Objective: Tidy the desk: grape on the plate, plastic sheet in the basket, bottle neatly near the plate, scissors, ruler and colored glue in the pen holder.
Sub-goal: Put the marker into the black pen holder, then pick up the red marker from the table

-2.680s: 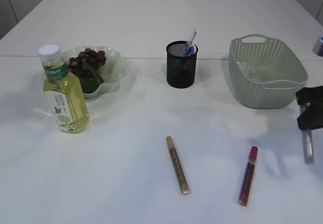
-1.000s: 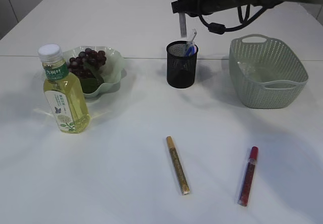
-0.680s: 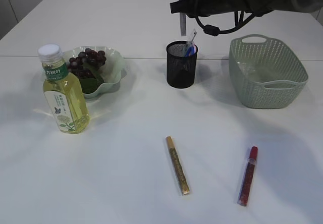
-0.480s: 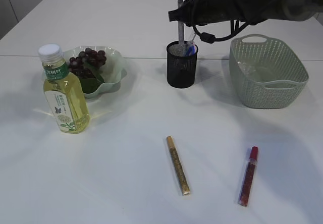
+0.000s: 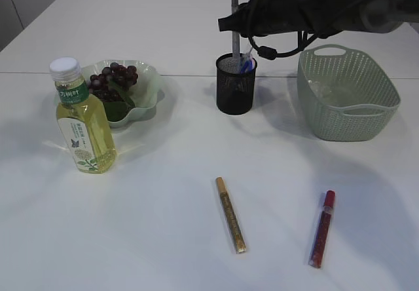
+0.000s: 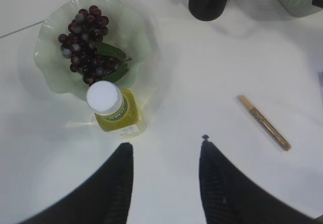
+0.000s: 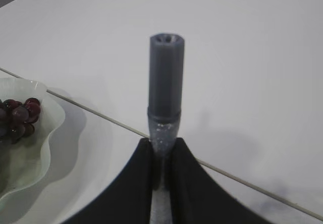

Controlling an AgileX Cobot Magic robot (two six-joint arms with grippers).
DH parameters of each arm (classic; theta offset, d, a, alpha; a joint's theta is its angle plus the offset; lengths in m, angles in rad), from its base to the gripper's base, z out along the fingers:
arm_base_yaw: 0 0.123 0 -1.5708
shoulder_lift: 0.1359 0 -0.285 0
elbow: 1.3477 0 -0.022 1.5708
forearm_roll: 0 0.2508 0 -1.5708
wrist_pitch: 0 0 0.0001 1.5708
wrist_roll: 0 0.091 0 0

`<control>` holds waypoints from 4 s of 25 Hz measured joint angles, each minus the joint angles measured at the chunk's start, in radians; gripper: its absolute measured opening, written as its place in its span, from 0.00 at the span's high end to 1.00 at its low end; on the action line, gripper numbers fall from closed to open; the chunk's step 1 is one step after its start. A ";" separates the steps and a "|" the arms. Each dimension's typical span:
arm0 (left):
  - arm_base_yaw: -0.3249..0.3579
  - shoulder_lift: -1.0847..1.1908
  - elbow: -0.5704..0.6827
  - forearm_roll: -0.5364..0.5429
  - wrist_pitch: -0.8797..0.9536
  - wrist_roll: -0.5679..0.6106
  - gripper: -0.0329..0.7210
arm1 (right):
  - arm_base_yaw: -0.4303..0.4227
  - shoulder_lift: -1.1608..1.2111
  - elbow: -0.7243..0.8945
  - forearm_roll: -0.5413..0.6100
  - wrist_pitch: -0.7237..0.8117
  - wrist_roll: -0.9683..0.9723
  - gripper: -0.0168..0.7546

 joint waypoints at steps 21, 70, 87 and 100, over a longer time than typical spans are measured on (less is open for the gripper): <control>0.000 0.000 0.000 0.000 0.000 0.000 0.55 | 0.002 0.014 -0.002 0.036 -0.004 -0.003 0.78; 0.000 0.000 0.000 -0.027 0.000 0.000 0.55 | 0.002 -0.195 -0.012 -0.880 1.019 1.085 0.53; 0.000 0.000 0.000 -0.029 0.000 0.000 0.55 | 0.002 -0.306 0.108 -0.907 1.022 1.255 0.50; 0.000 0.000 0.000 -0.029 0.000 0.000 0.55 | 0.002 -0.485 0.593 -0.930 1.022 1.429 0.50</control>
